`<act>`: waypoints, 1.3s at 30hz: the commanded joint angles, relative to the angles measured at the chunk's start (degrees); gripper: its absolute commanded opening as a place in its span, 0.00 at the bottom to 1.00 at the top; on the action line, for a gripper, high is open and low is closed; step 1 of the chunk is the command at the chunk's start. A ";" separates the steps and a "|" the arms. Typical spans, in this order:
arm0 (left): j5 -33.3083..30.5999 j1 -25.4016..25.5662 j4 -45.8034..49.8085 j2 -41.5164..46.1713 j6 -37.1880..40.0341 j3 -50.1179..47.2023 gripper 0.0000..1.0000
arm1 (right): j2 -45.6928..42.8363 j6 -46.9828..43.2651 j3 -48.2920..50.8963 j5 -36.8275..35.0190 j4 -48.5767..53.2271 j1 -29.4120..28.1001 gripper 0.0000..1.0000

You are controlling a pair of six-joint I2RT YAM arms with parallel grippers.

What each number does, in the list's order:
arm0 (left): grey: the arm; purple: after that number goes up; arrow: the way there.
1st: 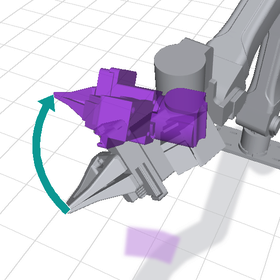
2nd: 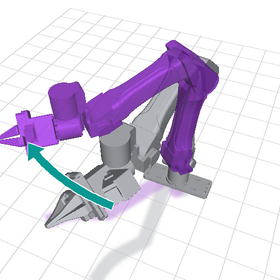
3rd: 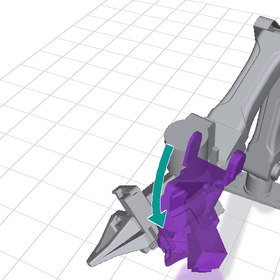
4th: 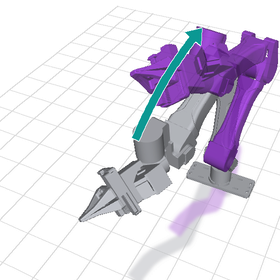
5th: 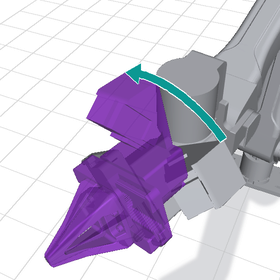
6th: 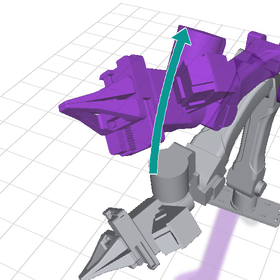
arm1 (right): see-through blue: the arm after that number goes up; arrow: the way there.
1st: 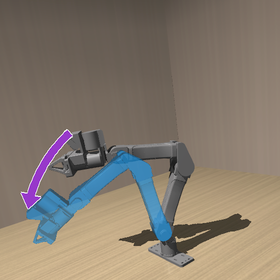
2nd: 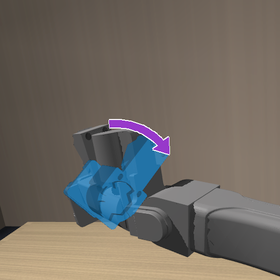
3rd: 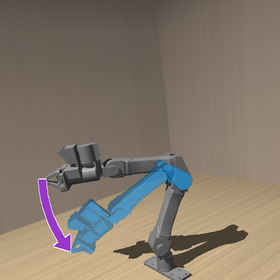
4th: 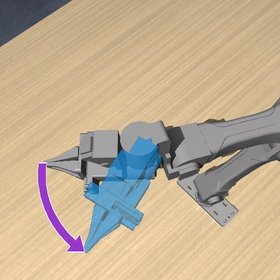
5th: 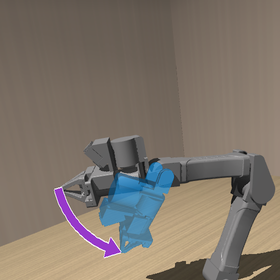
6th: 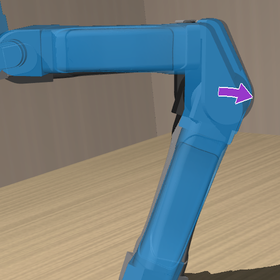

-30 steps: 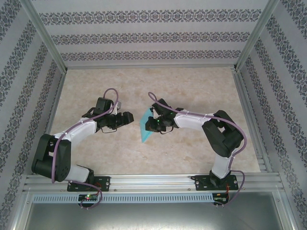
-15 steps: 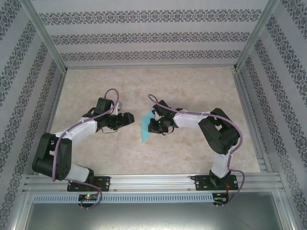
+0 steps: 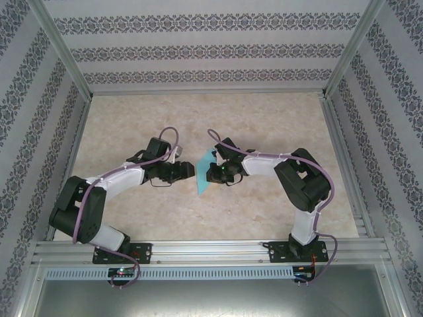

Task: Fold a paper plane with a square sheet of paper (pick it up from the middle)
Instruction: Fold the wing for the fifth time at the center of the table.

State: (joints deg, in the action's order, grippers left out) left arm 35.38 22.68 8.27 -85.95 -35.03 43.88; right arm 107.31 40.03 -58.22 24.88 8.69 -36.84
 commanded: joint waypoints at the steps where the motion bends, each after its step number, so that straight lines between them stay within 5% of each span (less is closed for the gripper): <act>1: -1.76 1.62 -3.17 -1.80 -2.39 1.04 0.58 | 0.75 -1.60 2.04 0.00 -0.13 0.54 0.08; 12: -4.97 2.55 -16.43 -6.58 -12.64 -0.97 0.52 | -0.33 -2.00 4.86 1.67 -3.56 1.29 0.06; 39: -4.81 4.25 -19.78 -15.87 -13.45 5.49 0.37 | -1.63 -1.97 7.12 2.54 -5.61 2.56 0.04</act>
State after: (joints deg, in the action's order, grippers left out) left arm 29.67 26.28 -8.60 -101.67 -48.71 47.68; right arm 105.80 38.98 -52.80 28.62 0.47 -34.92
